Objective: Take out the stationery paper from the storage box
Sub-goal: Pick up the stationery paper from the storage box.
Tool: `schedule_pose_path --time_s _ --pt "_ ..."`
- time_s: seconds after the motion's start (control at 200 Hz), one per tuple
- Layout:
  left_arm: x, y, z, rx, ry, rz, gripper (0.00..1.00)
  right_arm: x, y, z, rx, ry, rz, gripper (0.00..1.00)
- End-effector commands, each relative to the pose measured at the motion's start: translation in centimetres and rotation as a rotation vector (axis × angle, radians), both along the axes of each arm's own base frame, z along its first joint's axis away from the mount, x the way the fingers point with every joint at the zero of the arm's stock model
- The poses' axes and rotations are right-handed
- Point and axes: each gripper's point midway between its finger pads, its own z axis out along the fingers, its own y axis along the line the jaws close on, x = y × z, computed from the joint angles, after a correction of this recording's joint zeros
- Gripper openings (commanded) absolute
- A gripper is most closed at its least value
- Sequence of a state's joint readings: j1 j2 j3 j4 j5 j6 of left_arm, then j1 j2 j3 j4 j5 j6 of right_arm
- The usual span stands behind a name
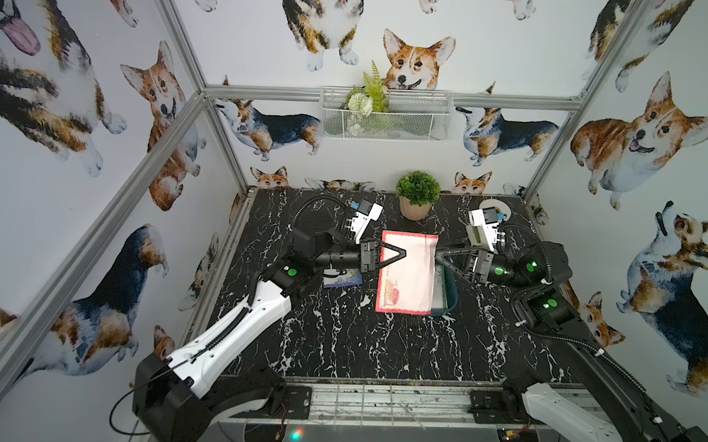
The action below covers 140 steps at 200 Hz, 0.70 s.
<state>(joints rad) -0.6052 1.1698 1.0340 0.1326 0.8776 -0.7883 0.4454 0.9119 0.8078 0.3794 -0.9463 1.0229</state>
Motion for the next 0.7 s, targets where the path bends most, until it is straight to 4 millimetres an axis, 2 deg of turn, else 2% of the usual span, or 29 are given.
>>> schedule_pose_path --time_s 0.0,0.205,0.305,0.556,0.696 --pt "0.2 0.2 0.6 -0.011 -0.029 0.013 0.00 -0.1 0.4 -0.8 -0.013 0.013 0.009 1.00" --pt "0.3 0.2 0.4 -0.006 -0.023 0.017 0.00 -0.2 0.8 -0.6 -0.009 0.007 0.023 0.96" --pt "0.3 0.2 0.3 -0.006 -0.021 0.019 0.00 -0.2 1.0 -0.6 -0.012 0.004 0.028 0.90" --pt "0.1 0.4 0.5 -0.011 -0.030 0.020 0.00 0.3 1.6 -1.7 -0.035 0.026 0.040 0.64" --pt "0.1 0.6 0.5 -0.010 -0.034 0.024 0.00 0.4 1.8 -1.9 -0.051 0.034 0.048 0.39"
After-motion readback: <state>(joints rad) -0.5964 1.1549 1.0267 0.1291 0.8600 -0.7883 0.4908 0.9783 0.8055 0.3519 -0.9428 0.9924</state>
